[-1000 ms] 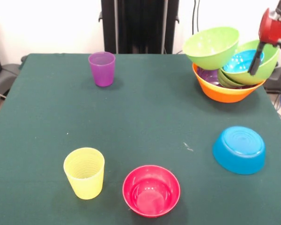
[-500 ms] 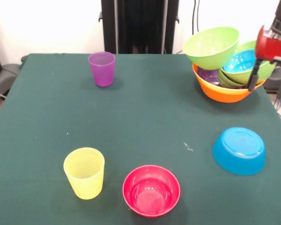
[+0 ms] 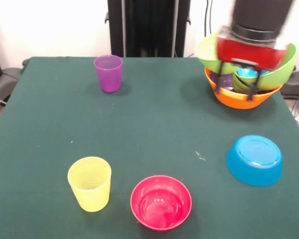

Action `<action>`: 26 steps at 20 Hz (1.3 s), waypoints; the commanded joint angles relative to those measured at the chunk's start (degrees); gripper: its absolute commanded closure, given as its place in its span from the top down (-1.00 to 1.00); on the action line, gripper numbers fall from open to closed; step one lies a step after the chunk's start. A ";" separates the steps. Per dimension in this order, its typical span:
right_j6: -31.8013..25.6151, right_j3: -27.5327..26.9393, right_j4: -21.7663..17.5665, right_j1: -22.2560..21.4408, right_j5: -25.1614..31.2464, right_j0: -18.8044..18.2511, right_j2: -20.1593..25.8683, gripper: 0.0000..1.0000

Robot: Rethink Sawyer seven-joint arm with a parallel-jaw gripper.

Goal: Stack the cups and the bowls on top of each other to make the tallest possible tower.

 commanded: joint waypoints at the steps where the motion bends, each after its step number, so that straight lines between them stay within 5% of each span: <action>1: -25.22 10.59 -6.76 -5.79 -3.21 -9.77 7.58 1.00; 17: -31.96 21.38 -13.99 -8.03 -13.33 -29.72 12.69 1.00; 21: -34.60 23.50 -16.33 -8.15 -15.08 -32.99 15.86 1.00; 26: -30.36 26.52 -19.59 -7.09 -18.53 -34.45 17.41 1.00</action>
